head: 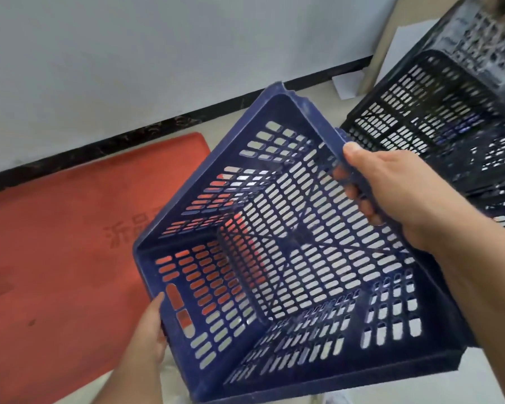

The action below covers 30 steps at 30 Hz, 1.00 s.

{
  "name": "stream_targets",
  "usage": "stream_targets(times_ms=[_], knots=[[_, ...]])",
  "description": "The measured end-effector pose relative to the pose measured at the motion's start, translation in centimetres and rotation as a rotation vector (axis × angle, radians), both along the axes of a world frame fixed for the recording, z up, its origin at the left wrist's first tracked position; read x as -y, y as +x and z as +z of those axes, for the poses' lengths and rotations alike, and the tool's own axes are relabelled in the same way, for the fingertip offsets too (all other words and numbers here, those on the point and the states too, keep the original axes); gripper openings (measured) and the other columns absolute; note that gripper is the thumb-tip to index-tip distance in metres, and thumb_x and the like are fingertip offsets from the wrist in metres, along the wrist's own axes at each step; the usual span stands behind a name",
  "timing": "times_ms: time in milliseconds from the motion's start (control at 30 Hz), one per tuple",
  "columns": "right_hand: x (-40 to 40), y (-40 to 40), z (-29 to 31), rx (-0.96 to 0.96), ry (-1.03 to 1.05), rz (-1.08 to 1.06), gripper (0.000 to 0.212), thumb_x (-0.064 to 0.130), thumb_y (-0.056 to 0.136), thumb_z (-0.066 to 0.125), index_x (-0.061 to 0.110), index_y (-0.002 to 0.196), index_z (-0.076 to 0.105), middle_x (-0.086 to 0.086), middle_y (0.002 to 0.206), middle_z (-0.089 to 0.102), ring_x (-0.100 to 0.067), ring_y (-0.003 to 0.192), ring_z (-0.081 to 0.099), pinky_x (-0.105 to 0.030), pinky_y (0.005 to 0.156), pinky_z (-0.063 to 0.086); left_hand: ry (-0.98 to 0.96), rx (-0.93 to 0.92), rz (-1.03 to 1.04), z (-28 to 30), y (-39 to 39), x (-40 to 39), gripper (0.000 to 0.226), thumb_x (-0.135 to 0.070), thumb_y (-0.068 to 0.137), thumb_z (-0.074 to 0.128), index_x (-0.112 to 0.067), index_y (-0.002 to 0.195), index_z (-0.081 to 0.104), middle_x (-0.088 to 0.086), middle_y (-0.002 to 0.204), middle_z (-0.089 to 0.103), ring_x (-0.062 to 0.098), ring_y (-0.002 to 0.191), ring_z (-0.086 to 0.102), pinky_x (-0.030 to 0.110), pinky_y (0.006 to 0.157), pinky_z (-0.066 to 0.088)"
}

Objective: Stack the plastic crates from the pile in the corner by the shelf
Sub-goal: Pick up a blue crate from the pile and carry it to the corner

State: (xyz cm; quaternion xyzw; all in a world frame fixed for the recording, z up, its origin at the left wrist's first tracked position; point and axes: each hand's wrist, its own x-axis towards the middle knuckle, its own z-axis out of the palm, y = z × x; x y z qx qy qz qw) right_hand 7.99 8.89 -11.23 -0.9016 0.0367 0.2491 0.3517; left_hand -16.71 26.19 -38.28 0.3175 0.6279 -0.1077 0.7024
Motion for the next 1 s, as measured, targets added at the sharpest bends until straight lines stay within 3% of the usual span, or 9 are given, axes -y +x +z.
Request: stream_targets(times_ms=[100, 267, 367, 500, 533, 600, 733, 867, 1000], knots=[[-0.6, 0.4, 1.1, 0.013, -0.003, -0.015, 0.047, 0.049, 0.095, 0.044, 0.011, 0.081, 0.069, 0.003, 0.053, 0.058, -0.016, 0.045, 0.041, -0.026, 0.044, 0.035, -0.017, -0.01, 0.069, 0.9, -1.8, -1.8, 0.026, -0.032, 0.095, 0.045, -0.012, 0.086, 0.059, 0.005, 0.049, 0.066, 0.023, 0.041, 0.064, 0.04, 0.061, 0.044], [-3.7, -0.6, 2.5, -0.005, 0.044, -0.012, 0.048, 0.049, 0.095, 0.042, 0.011, 0.082, 0.068, -0.001, 0.06, 0.062, -0.016, 0.044, 0.042, -0.024, 0.043, 0.035, -0.03, 0.019, 0.101, 4.9, -5.4, -8.2, 0.028, -0.038, 0.093, 0.046, -0.014, 0.095, 0.061, 0.008, 0.061, 0.071, 0.032, 0.082, 0.061, 0.044, 0.07, 0.047], [-6.1, -1.2, 3.4, -0.045, 0.071, -0.004, 0.044, 0.049, 0.089, 0.049, 0.009, 0.081, 0.067, -0.005, 0.062, 0.066, -0.02, 0.048, 0.046, -0.027, 0.045, 0.036, -0.024, 0.024, 0.071, 8.9, -7.6, -12.7, 0.032, -0.04, 0.093, 0.045, -0.014, 0.097, 0.063, 0.011, 0.07, 0.073, 0.032, 0.089, 0.061, 0.047, 0.074, 0.047], [-10.3, -2.3, 5.2, -0.067, -0.005, 0.153, 0.015, 0.02, 0.085, 0.058, 0.005, 0.086, 0.061, -0.014, 0.062, 0.065, -0.024, 0.049, 0.055, -0.036, 0.054, 0.052, -0.037, 0.055, 0.073, 14.0, -11.4, -17.5, 0.049, -0.053, 0.09, 0.044, -0.016, 0.114, 0.063, 0.017, 0.106, 0.071, 0.038, 0.106, 0.061, 0.056, 0.09, 0.046], [-11.6, -2.4, 5.6, -0.064, -0.011, 0.182, 0.01, 0.015, 0.088, 0.056, 0.006, 0.087, 0.06, -0.016, 0.069, 0.065, -0.024, 0.051, 0.059, -0.041, 0.062, 0.056, -0.031, 0.064, 0.081, 15.3, -12.2, -18.3, 0.052, -0.057, 0.089, 0.043, -0.017, 0.114, 0.063, 0.017, 0.107, 0.071, 0.039, 0.107, 0.061, 0.056, 0.09, 0.045], [-14.1, -2.3, 6.2, -0.057, -0.083, 0.275, 0.015, 0.022, 0.094, 0.052, 0.012, 0.086, 0.06, -0.013, 0.08, 0.066, -0.018, 0.056, 0.066, -0.037, 0.069, 0.058, -0.008, 0.081, 0.11, 17.8, -13.9, -19.9, 0.054, -0.06, 0.087, 0.041, -0.017, 0.111, 0.064, 0.015, 0.106, 0.072, 0.038, 0.105, 0.061, 0.054, 0.088, 0.046], [-18.9, -2.5, 5.0, -0.104, -0.157, 0.383, 0.025, 0.036, 0.096, 0.048, 0.014, 0.101, 0.058, -0.01, 0.089, 0.068, -0.031, 0.073, 0.07, -0.044, 0.083, 0.056, 0.043, 0.06, 0.281, 21.1, -18.3, -22.8, 0.067, -0.066, 0.081, 0.047, -0.011, 0.118, 0.059, 0.018, 0.111, 0.062, 0.037, 0.102, 0.056, 0.056, 0.1, 0.039], [-24.4, -4.4, 1.4, -0.193, -0.074, 0.36, 0.035, 0.031, 0.097, 0.048, -0.002, 0.102, 0.058, -0.017, 0.068, 0.06, -0.029, 0.058, 0.055, -0.044, 0.071, 0.05, 0.091, 0.011, 0.476, 23.1, -22.6, -25.1, 0.062, -0.058, 0.082, 0.049, -0.007, 0.116, 0.059, 0.02, 0.103, 0.058, 0.036, 0.095, 0.053, 0.054, 0.105, 0.035], [-31.5, -7.0, 0.3, -0.255, -0.026, 0.364, 0.036, 0.033, 0.094, 0.051, 0.003, 0.079, 0.063, -0.011, 0.062, 0.06, -0.028, 0.056, 0.053, -0.041, 0.068, 0.046, 0.169, -0.034, 0.65, 24.3, -27.0, -27.4, 0.056, -0.048, 0.086, 0.048, -0.002, 0.117, 0.058, 0.021, 0.108, 0.056, 0.037, 0.099, 0.05, 0.052, 0.1, 0.037]])
